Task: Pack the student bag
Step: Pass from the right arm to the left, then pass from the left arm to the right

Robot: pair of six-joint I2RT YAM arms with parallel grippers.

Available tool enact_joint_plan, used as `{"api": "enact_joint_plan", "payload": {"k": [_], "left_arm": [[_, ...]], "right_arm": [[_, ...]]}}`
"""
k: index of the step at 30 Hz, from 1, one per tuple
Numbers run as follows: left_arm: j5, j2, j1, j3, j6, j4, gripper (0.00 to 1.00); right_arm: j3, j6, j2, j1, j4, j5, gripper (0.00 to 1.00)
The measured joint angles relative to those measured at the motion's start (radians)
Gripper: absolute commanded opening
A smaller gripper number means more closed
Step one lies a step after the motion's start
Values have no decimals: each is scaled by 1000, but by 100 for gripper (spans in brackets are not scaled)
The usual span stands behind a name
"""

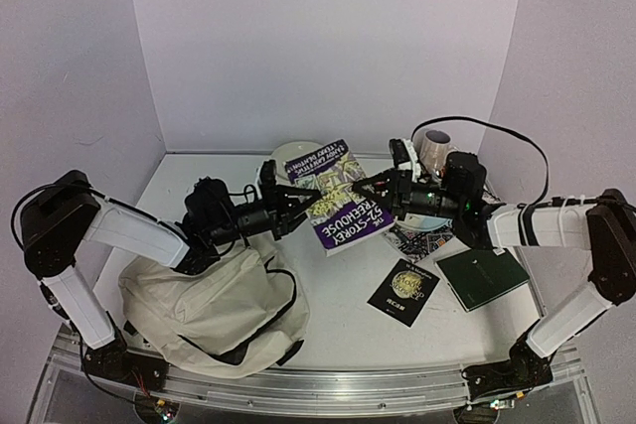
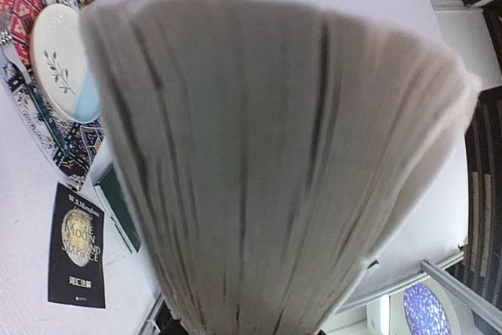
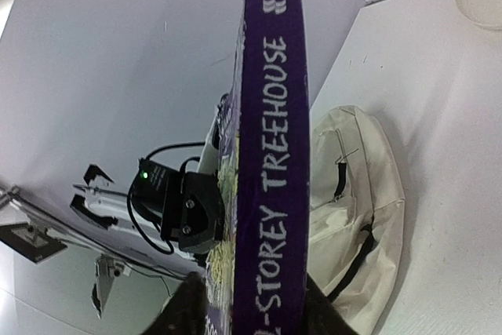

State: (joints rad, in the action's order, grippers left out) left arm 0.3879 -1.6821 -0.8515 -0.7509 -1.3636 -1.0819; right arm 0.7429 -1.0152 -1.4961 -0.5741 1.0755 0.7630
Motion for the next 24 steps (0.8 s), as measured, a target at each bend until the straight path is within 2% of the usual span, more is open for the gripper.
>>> {"api": "enact_joint_plan", "payload": {"k": [3, 9, 19, 24], "left_arm": [[-40, 19, 1, 26, -7, 6, 0], [-151, 49, 1, 53, -17, 24, 0], [-264, 65, -4, 52, -17, 25, 0], [-316, 45, -14, 29, -25, -20, 0]], "right_arm": [[-21, -1, 21, 2, 23, -34, 65], [-100, -29, 83, 1, 79, -110, 79], [-157, -74, 79, -67, 194, -298, 89], [-156, -120, 11, -132, 204, -309, 92]]}}
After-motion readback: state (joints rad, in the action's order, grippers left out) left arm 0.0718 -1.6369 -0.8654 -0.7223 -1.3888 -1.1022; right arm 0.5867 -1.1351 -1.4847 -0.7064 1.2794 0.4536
